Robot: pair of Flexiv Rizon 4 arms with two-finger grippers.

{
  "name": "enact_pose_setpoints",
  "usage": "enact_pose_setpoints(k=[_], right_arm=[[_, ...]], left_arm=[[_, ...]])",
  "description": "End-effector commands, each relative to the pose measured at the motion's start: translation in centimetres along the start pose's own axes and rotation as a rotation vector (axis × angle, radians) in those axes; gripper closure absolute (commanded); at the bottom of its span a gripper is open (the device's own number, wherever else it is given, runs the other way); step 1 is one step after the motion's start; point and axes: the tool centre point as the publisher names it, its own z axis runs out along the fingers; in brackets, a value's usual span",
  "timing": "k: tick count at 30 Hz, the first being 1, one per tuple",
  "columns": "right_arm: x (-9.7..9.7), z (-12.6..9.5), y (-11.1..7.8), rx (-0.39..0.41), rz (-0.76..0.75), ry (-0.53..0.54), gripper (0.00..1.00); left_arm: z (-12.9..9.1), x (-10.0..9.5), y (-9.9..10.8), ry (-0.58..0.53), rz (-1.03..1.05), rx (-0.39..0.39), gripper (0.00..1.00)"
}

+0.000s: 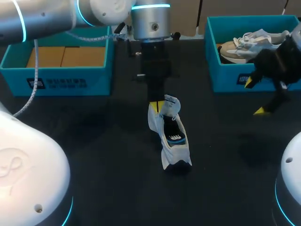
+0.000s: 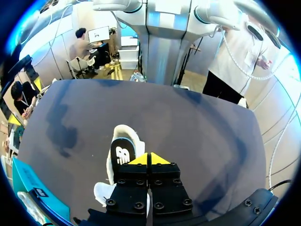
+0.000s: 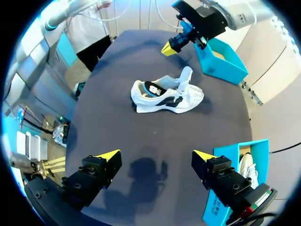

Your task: Take the shoe out of the shoebox, open the shoe tongue, remove and reinsert the insole, then place the shoe into the shoebox

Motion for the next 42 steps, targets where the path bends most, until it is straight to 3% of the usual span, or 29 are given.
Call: enact_pose_setpoints(k=[1, 11, 18, 28, 42], right_arm=[[0.3, -0.6, 0.2, 0.007, 0.001, -0.003, 0.00], [0.3, -0.6, 0.2, 0.007, 0.001, -0.003, 0.00], [0.3, -0.6, 0.2, 0.007, 0.001, -0.003, 0.00], [0.3, -0.6, 0.2, 0.007, 0.001, -0.003, 0.00], [0.3, -0.6, 0.2, 0.007, 0.001, -0.003, 0.00]], left_arm=[[0.0, 0.0, 0.0, 0.002, 0.000, -0.002, 1.00], [1.0, -0.3, 0.0, 0.008, -0.029, -0.065, 1.00], [3.6, -0.9, 0.1, 0.012, -0.067, -0.170, 1.00], [6.1, -2.7, 2.3, -0.047, -0.100, -0.226, 1.00], [7.6, -5.7, 5.0, -0.108, -0.062, -0.326, 1.00]])
